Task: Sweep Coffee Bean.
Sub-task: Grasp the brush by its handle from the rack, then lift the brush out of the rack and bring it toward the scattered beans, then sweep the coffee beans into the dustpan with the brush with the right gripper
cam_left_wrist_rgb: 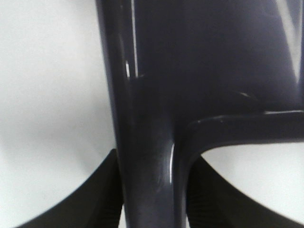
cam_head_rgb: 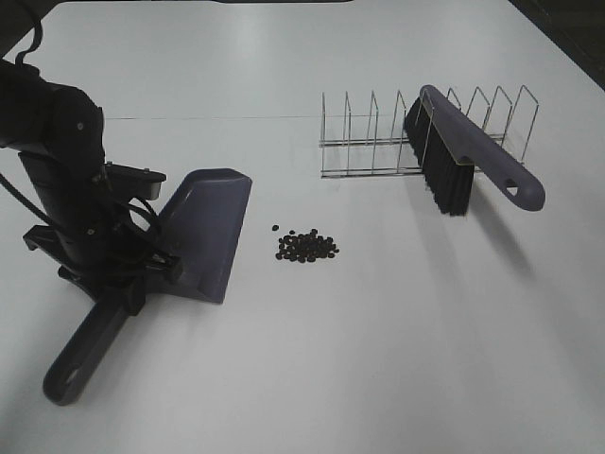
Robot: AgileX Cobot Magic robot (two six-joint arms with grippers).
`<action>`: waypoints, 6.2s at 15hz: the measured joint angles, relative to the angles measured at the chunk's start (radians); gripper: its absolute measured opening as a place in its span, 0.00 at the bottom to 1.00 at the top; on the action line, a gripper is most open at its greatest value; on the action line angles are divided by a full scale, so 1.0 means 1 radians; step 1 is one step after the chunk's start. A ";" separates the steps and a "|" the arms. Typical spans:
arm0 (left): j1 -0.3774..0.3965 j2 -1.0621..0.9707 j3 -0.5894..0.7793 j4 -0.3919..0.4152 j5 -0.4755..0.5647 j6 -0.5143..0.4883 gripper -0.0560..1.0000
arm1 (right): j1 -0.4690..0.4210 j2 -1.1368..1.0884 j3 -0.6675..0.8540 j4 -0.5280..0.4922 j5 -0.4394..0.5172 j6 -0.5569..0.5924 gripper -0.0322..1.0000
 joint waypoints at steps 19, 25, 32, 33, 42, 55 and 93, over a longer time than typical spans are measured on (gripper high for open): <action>0.000 0.000 0.000 0.002 0.000 0.003 0.36 | 0.000 1.081 -0.909 -0.070 0.000 -0.162 0.78; 0.000 0.000 0.000 0.002 0.000 0.003 0.36 | 0.000 1.227 -0.953 -0.067 -0.001 -0.192 0.78; 0.000 0.000 0.000 -0.014 0.000 0.005 0.36 | 0.000 1.307 -0.955 -0.051 -0.053 -0.211 0.75; 0.000 0.000 0.000 -0.017 0.000 0.005 0.36 | 0.000 1.307 -0.955 -0.051 -0.057 -0.211 0.72; 0.000 0.000 0.000 -0.011 -0.002 0.051 0.36 | -0.007 1.307 -0.955 -0.082 -0.053 -0.122 0.39; -0.001 0.000 0.000 0.063 -0.003 0.055 0.36 | -0.005 1.022 -0.927 -0.103 0.006 -0.103 0.37; -0.156 0.115 -0.146 0.192 0.165 0.030 0.36 | 0.414 1.058 -0.257 0.223 -0.647 0.062 0.37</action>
